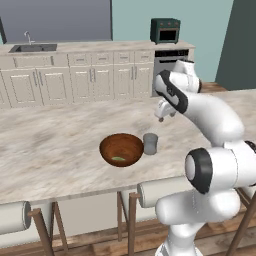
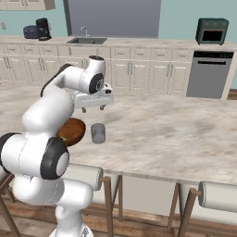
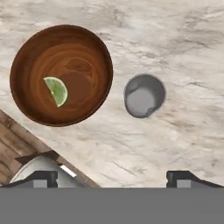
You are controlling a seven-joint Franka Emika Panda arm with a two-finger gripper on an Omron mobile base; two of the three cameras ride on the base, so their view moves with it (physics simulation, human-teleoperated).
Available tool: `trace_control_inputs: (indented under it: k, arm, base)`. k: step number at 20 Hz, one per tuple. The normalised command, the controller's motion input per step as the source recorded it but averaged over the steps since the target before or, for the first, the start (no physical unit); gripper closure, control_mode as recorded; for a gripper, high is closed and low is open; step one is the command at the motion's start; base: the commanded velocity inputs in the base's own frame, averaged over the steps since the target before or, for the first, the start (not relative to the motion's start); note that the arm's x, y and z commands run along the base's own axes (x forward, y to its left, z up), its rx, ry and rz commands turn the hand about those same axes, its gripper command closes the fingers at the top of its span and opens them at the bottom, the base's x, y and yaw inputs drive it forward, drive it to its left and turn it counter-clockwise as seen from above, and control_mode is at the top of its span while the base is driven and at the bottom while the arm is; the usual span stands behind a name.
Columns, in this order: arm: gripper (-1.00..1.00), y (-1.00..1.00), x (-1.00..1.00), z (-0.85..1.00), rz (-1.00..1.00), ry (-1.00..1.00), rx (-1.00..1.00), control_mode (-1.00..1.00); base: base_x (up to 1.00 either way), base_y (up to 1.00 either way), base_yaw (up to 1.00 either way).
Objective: There is a bowl on the dining counter. Grab a lemon wedge from the fridge and place it in the bowl. Then get the liquor bottle and glass cup from the cabinet and place them next to the bowl.
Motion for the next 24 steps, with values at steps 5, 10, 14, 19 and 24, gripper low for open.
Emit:
trace_control_inputs:
  k: [5, 10, 14, 19, 24]
  arm:
    - [-1.00, 0.30, -1.00, 0.79, -0.03, 0.00, 0.00, -1.00]
    - [-1.00, 0.43, -1.00, 0.38, -0.15, -0.01, -0.01, -1.00]
    - [-1.00, 0.32, -0.94, 0.15, -0.20, 0.00, -0.02, -1.00]
    - [-1.00, 0.16, -0.71, 0.01, -0.16, 0.00, -0.01, -1.00]
    - [-1.00, 0.01, -0.47, 0.00, -0.03, 0.00, 0.00, -1.00]
  base:
    - [0.00, 0.00, 0.00]
    - [0.00, 0.00, 0.00]
    - [0.00, 0.00, 0.00]
    - [0.00, 0.00, 0.00]
    - [0.00, 0.00, 0.00]
